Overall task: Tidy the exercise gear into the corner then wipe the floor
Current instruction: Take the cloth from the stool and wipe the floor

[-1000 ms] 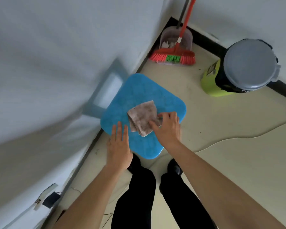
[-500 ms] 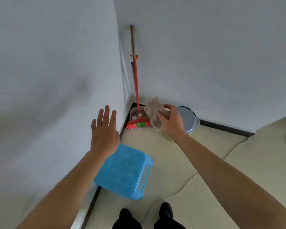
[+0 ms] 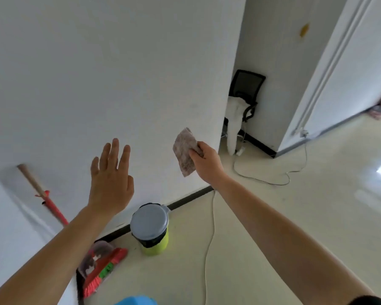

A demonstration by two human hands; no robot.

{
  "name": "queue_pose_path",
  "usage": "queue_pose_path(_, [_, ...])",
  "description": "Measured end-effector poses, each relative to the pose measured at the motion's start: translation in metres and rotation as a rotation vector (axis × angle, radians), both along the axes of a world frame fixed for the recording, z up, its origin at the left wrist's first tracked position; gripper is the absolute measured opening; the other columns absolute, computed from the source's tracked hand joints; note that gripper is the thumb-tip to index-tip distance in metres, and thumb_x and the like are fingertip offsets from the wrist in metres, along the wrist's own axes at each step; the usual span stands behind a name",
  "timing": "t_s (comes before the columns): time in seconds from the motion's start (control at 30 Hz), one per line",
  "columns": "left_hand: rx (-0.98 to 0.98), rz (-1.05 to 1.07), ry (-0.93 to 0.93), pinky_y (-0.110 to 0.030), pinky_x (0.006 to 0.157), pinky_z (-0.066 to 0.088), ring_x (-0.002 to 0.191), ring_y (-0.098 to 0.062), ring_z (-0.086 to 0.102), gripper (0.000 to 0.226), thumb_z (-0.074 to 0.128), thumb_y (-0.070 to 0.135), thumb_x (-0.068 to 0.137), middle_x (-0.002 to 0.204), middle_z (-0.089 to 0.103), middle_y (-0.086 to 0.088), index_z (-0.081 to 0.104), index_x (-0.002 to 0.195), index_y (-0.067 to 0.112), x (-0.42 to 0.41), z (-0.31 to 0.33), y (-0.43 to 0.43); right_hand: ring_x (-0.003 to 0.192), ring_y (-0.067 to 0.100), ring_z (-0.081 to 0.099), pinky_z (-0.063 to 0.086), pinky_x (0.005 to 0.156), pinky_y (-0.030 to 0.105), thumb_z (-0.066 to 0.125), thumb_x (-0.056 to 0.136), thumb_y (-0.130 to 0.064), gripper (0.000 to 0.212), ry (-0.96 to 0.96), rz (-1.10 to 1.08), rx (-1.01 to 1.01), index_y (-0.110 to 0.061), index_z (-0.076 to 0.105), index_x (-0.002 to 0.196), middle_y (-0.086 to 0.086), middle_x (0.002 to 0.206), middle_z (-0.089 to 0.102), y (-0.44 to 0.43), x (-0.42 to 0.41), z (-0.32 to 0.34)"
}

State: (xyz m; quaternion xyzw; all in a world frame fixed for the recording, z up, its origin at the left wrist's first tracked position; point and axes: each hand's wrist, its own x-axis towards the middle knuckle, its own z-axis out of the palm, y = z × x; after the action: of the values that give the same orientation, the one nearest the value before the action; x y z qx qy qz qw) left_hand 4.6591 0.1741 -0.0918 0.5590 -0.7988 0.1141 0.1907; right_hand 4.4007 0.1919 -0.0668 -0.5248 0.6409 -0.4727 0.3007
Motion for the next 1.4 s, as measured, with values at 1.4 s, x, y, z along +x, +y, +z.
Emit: queue_pose_path(1.4, [0.135,-1.058,-0.013,-0.058,0.118,0.009,0.152,-0.028,-0.003,0.07,0.01,0.054,0.097,0.165,-0.009,-0.009,0.007,0.157,0.019,-1.197,-0.051,-0.057,0.084,0.019,0.061,0.05,0.078,0.037,0.053,0.097,-0.021,0.012,0.002,-1.188,0.094,-0.017,0.065,0.096,0.001,0.09,0.068,0.185,-1.035,-0.065])
